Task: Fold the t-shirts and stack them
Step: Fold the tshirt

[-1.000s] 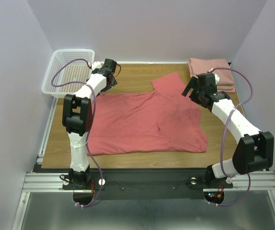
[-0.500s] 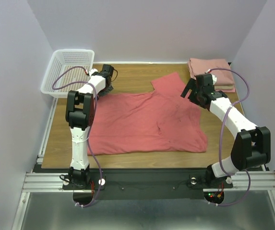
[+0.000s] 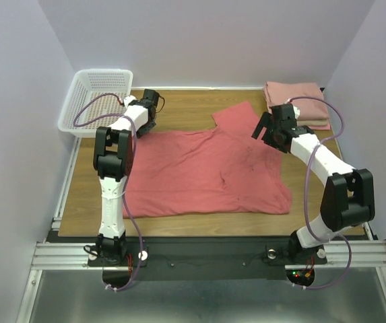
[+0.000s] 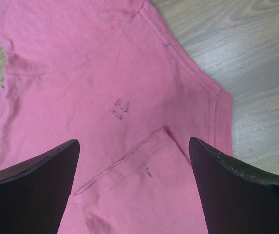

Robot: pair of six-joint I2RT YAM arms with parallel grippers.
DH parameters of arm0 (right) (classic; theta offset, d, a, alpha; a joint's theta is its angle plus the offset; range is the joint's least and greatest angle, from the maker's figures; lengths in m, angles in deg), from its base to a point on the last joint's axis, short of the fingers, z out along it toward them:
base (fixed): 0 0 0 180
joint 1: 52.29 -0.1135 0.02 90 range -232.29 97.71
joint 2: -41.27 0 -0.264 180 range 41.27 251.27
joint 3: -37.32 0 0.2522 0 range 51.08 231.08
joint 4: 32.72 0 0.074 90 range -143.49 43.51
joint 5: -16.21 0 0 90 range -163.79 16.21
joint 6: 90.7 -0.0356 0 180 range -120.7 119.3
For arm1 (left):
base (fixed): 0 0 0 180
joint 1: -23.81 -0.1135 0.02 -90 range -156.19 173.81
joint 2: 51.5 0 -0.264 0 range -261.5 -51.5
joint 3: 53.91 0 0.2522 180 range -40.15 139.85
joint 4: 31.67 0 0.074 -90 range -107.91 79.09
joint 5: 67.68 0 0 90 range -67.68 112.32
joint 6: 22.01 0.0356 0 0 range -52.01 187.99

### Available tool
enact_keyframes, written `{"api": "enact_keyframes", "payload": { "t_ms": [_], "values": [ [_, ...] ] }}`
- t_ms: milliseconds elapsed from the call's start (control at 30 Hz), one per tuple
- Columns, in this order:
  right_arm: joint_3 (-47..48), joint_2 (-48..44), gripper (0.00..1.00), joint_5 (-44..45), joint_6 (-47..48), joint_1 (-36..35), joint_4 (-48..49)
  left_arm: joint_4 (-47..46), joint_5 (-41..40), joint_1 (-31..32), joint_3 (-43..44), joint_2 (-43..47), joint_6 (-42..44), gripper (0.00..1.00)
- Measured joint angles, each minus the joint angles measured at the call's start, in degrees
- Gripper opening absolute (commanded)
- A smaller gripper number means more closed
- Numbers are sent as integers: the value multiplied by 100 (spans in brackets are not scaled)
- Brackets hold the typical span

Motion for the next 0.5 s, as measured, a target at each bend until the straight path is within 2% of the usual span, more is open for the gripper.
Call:
{"api": "enact_keyframes", "payload": {
  "t_ms": [133, 200, 233, 267, 367, 500],
  "values": [
    [245, 262, 100, -4, 66, 0, 4, 48, -48, -15, 52, -39, 4, 37],
    [496, 472, 100, -2, 111, 0, 4, 55, -50, -33, 55, -39, -7, 25],
    [643, 584, 100, -2, 144, 0, 0, 61, -50, -33, 55, -39, 2, 20],
    [839, 721, 100, 0, 197, 0, -2, 63, -50, -35, 55, -39, -7, 12],
    [1491, 1224, 100, 15, 396, 0, 44, 42, -48, -42, 37, -39, -9, 0],
    [2662, 2146, 100, 22, 826, 0, 205, -44, -76, -42, -42, -11, 24, 0]
  ]
}}
